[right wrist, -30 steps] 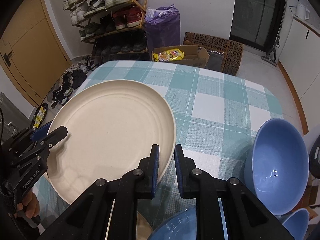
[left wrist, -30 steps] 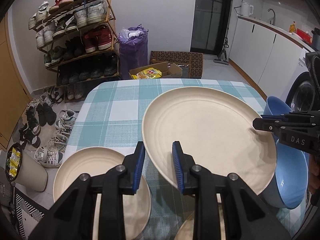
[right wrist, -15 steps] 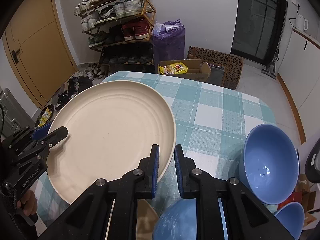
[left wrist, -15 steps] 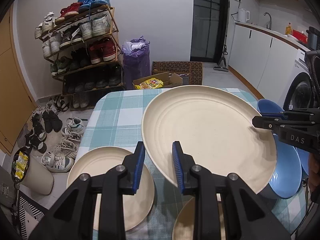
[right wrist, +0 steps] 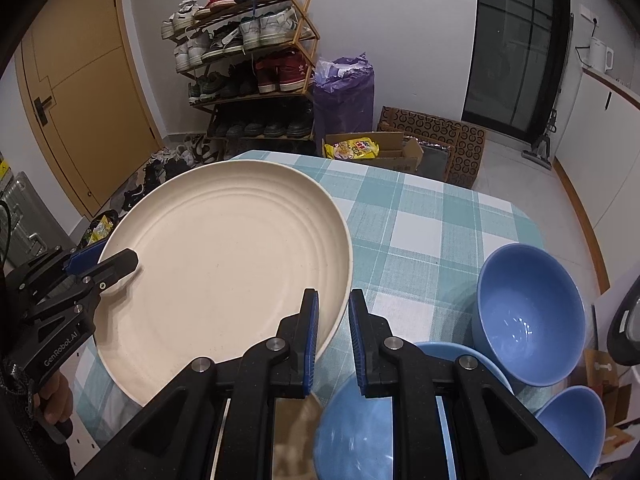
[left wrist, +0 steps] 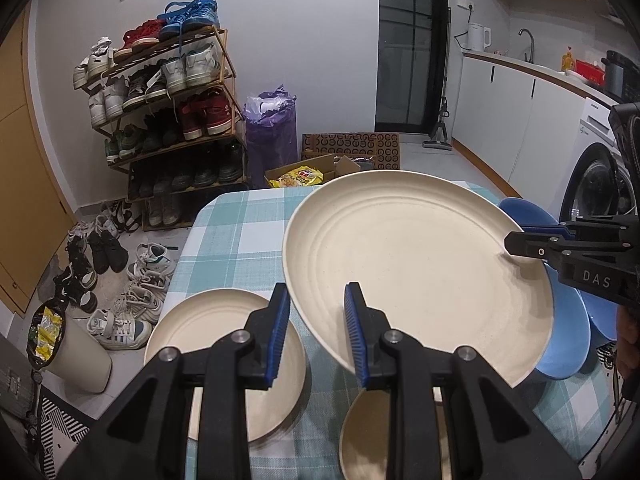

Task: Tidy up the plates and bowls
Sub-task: 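Lift the large cream plate with both grippers toward the medium cream plate, then lower the large cream plate onto the medium cream plate with both grippers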

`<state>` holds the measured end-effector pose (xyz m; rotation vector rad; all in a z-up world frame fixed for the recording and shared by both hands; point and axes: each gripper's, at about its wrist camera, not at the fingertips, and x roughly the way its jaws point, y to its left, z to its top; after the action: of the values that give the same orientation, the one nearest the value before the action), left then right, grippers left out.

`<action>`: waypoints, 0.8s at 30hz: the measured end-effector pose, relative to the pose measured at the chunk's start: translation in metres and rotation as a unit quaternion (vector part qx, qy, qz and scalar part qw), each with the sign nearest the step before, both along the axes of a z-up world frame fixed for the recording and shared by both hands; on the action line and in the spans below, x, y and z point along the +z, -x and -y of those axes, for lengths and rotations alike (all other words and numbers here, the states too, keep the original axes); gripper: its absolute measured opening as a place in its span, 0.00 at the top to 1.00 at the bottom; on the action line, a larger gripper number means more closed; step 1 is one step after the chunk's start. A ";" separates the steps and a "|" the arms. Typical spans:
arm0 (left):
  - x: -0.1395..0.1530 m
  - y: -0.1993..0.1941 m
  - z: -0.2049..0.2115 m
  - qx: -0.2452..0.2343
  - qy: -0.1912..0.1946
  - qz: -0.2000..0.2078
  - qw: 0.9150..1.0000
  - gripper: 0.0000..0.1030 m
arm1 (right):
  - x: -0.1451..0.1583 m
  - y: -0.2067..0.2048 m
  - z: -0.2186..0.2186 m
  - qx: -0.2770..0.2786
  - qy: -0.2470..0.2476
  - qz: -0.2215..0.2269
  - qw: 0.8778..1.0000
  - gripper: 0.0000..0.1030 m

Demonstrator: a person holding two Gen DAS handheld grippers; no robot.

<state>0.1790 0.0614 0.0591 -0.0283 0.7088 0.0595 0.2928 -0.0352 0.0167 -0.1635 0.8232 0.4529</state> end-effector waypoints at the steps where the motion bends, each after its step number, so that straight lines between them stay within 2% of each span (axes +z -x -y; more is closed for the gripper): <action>1: 0.001 0.003 0.001 -0.001 -0.001 0.002 1.000 0.75 | 0.000 0.003 0.001 0.000 0.000 0.002 1.000 0.85; 10: 0.006 0.028 0.005 0.002 -0.010 0.017 1.000 0.75 | 0.001 0.027 0.003 0.008 0.001 0.012 1.000 0.85; 24: -0.006 0.058 0.012 0.000 -0.008 0.020 1.000 0.75 | -0.011 0.069 0.009 0.010 0.005 0.035 0.999 0.85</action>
<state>0.1210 0.0498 0.0532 -0.0149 0.6674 0.0650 0.2239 -0.0439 0.0055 -0.1951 0.7549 0.4590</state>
